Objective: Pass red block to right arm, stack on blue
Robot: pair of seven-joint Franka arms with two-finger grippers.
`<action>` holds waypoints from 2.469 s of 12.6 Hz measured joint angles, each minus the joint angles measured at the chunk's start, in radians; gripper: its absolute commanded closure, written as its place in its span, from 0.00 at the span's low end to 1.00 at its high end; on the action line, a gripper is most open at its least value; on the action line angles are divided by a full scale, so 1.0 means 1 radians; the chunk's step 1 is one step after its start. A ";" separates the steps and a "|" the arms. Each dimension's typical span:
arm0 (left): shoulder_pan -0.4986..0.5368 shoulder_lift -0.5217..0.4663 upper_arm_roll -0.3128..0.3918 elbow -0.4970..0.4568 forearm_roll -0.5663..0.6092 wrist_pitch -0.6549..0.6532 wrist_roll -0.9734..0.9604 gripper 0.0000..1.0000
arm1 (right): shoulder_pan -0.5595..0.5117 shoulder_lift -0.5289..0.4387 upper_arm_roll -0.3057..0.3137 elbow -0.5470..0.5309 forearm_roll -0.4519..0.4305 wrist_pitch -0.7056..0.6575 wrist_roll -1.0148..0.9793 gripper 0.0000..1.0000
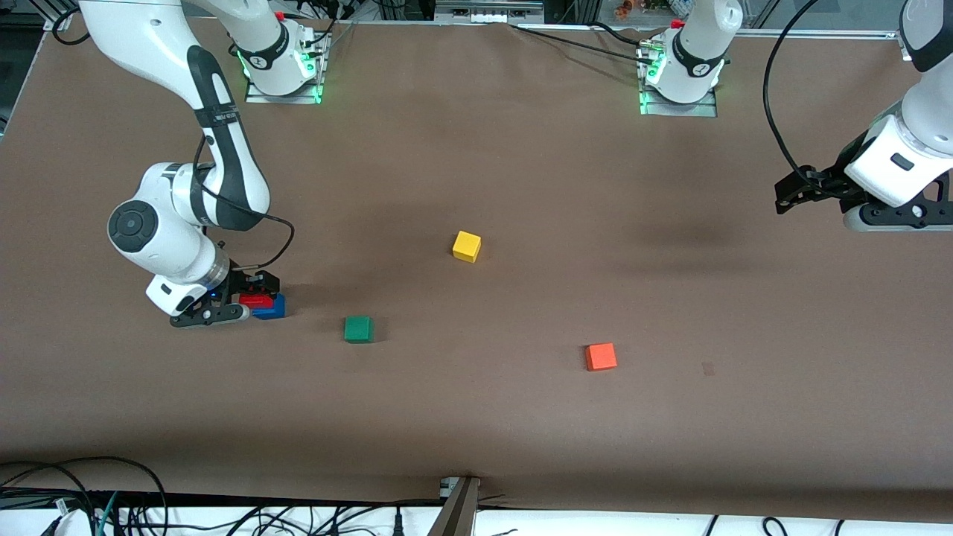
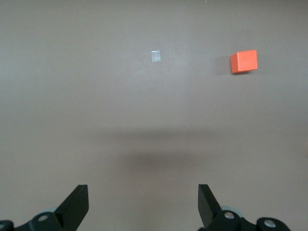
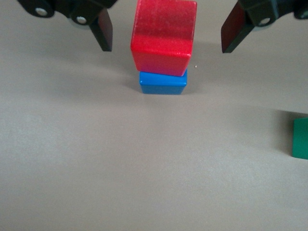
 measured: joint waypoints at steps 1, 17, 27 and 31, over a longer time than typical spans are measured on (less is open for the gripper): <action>0.000 -0.003 -0.001 0.000 0.000 0.000 -0.001 0.00 | 0.000 0.000 -0.006 0.024 0.000 -0.044 0.000 0.00; 0.001 -0.007 -0.011 -0.005 0.000 -0.005 -0.014 0.00 | -0.014 -0.047 -0.219 0.616 -0.007 -1.038 0.019 0.00; 0.001 -0.007 -0.011 -0.009 0.000 -0.005 -0.016 0.00 | -0.310 -0.351 0.245 0.507 -0.246 -1.052 0.205 0.00; 0.001 -0.007 -0.011 -0.009 0.000 -0.005 -0.017 0.00 | -0.326 -0.468 0.250 0.416 -0.249 -1.045 0.203 0.00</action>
